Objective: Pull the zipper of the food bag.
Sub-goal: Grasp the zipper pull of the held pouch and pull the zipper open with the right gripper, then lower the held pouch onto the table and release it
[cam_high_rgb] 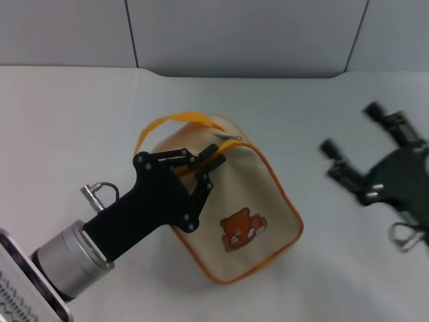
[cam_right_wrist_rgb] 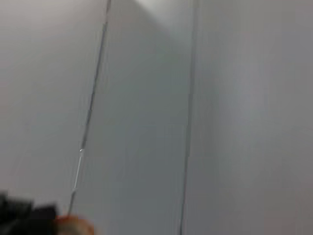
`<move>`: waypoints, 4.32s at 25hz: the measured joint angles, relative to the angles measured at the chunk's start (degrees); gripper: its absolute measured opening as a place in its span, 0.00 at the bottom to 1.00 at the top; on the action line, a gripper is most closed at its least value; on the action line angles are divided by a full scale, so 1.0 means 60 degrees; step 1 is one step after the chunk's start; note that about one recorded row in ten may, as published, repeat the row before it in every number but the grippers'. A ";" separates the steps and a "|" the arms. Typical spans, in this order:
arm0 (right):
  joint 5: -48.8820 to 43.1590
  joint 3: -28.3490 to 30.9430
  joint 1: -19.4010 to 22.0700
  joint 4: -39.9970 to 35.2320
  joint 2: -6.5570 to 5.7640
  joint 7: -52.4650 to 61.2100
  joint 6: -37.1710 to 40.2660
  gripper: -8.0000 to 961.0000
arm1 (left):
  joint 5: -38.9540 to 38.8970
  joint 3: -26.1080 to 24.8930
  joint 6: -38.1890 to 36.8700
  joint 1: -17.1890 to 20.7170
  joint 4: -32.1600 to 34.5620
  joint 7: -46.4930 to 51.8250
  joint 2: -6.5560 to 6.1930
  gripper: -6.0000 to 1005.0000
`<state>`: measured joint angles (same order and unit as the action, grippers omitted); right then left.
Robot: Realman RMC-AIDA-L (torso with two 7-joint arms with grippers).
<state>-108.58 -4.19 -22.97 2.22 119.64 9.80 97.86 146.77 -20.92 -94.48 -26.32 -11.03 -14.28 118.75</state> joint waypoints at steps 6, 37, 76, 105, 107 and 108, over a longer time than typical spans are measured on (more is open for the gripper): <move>-0.0241 -0.0867 -0.0501 0.1011 0.0024 -0.1875 -0.1789 0.86 | 0.0018 -0.0046 -0.0143 -0.0094 0.0116 -0.0488 -0.0003 0.07; -0.0110 -0.0827 -0.1230 0.1671 0.0039 -0.3656 -0.1441 0.85 | 0.0008 -0.0042 -0.0120 0.0007 0.0124 -0.0535 0.0041 0.07; -0.0870 -0.0827 -0.0164 0.1916 0.0032 -0.4541 -0.1463 0.01 | -0.0058 -0.0214 -0.0132 -0.0035 0.0123 -0.0534 0.0041 0.07; -0.0768 -0.0466 0.1504 0.0011 -0.0042 -0.0779 -0.0493 0.13 | -0.0019 -0.0408 0.0721 0.0995 -0.1052 0.0874 0.0086 0.07; -0.0767 -0.0448 0.1422 -0.0175 -0.0051 -0.0321 -0.0415 0.19 | -0.0030 -0.0547 0.0900 0.1209 -0.1296 0.1026 0.0085 0.10; -0.0769 -0.0435 0.1271 -0.0604 -0.0057 0.0565 -0.0285 0.24 | -0.0034 -0.0601 0.0949 0.1264 -0.1363 0.1120 0.0084 0.13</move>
<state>-113.19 -6.80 -15.35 -1.40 119.30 13.19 96.15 146.57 -24.53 -88.79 -18.74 -19.20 -7.56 119.26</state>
